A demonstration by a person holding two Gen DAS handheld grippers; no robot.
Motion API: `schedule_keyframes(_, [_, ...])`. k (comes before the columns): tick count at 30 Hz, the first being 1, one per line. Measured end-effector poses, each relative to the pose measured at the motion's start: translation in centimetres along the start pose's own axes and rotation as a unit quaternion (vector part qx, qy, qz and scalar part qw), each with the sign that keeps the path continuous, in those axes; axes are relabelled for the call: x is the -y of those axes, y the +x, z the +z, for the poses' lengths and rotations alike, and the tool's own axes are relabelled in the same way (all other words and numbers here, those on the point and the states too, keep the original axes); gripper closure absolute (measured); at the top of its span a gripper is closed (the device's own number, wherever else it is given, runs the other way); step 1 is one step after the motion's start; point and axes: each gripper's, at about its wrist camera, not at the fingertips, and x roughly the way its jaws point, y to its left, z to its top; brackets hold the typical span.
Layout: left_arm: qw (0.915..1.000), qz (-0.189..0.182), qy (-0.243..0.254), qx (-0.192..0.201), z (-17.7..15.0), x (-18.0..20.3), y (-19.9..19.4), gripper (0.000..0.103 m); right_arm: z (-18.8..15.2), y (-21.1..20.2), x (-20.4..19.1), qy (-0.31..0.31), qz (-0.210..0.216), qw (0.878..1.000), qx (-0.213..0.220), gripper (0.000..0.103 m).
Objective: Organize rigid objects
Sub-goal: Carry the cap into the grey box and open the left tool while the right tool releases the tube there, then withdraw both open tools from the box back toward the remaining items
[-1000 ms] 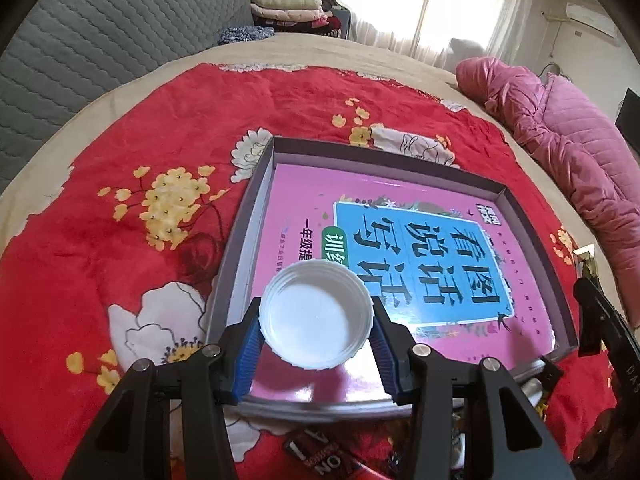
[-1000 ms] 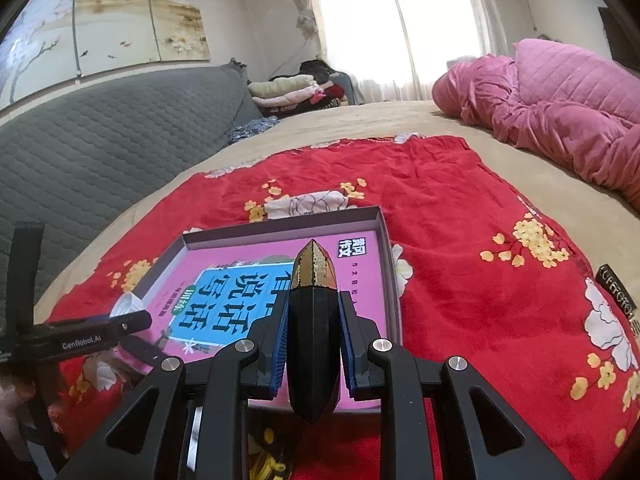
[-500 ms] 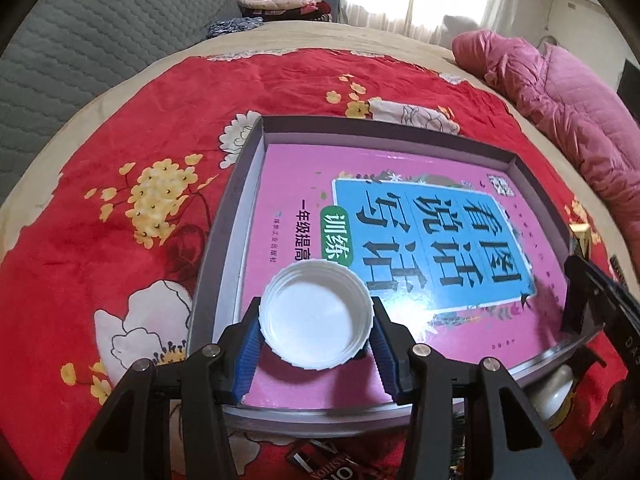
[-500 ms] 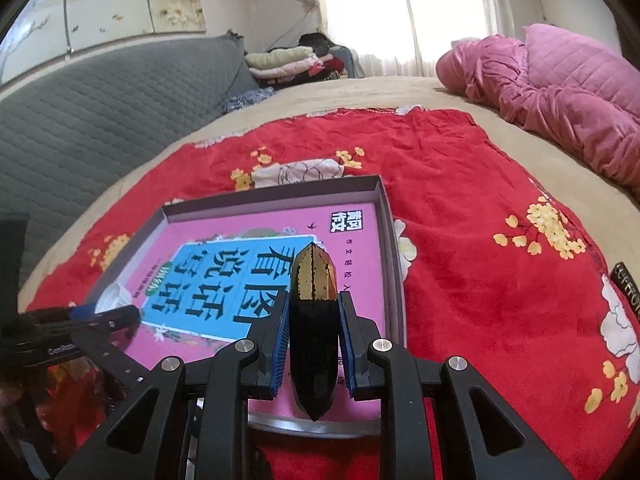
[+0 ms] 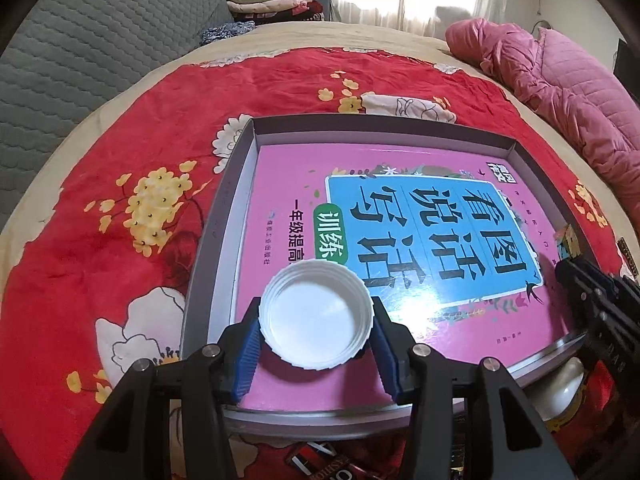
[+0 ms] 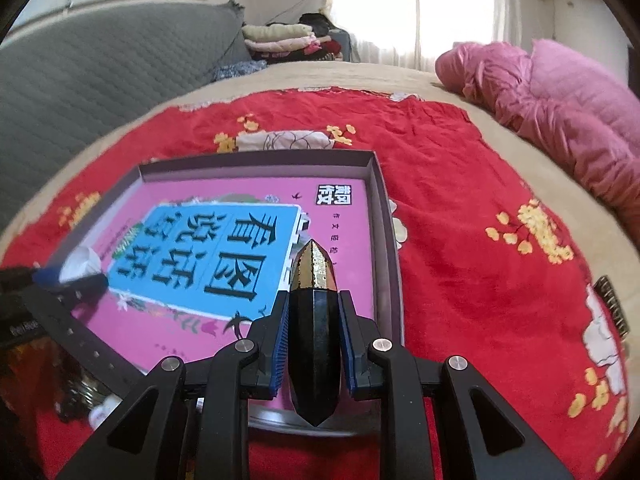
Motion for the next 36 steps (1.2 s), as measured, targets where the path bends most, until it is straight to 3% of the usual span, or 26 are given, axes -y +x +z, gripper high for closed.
schedule_keyframes(9, [1.0, 0.004, 0.002, 0.002, 0.0, -0.2, 0.1, 0.053, -0.3, -0.6, 0.4, -0.01, -0.004, 1.0, 0.008, 0.077])
schedule_keyframes(16, [1.0, -0.003, 0.009, 0.001, -0.2, 0.0, 0.0, 0.053, -0.4, -1.6, 0.6, -0.006, 0.002, 0.999, 0.033, 0.057])
schedule_keyframes(20, [0.9999, 0.0, 0.014, 0.005, -0.4, 0.2, -0.1, 0.053, -0.5, -2.6, 0.7, -0.006, 0.008, 0.999, 0.053, 0.052])
schedule_keyframes(27, [0.9998, 0.005, 0.021, 0.0, -0.5, 0.3, -0.3, 0.053, -0.4, -3.9, 0.2, -0.018, 0.012, 0.997, 0.08, 0.048])
schedule_keyframes(36, [0.9999, 0.0, 0.009, -0.009, -0.5, 0.0, -0.3, 0.052, -0.3, -3.8, 0.7, -0.008, 0.012, 0.997, 0.075, 0.046])
